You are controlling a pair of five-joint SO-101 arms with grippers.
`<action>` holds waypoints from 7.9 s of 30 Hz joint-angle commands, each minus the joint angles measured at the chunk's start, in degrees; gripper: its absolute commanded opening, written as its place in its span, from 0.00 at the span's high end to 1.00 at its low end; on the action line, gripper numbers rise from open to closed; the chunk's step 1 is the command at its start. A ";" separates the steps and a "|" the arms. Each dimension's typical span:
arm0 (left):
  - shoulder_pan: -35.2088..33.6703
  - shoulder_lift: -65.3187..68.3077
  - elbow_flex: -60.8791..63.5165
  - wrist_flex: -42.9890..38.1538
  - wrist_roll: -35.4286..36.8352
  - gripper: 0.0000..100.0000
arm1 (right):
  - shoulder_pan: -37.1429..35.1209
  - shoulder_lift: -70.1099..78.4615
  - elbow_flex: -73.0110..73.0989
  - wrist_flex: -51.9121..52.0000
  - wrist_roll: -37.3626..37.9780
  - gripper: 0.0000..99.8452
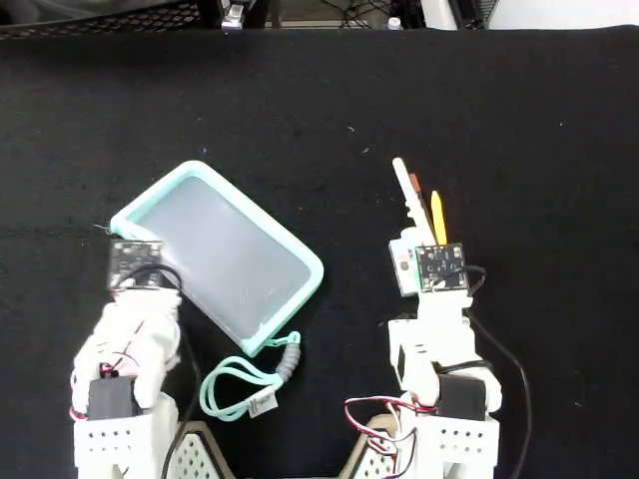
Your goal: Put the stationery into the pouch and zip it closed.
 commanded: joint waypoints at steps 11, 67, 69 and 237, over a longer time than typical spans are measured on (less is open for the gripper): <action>3.91 0.00 -5.58 9.67 2.46 0.76 | -0.09 -2.59 0.13 0.09 -0.44 0.99; -10.42 57.41 -14.99 -34.46 2.55 0.78 | -7.38 8.04 -25.01 -2.37 16.70 0.85; -10.42 57.41 -14.99 -34.20 0.26 0.78 | -7.56 15.87 -30.02 -2.37 16.44 0.85; -9.36 57.41 -14.29 -34.81 -0.88 0.78 | -24.00 59.21 -37.14 -5.19 19.69 0.79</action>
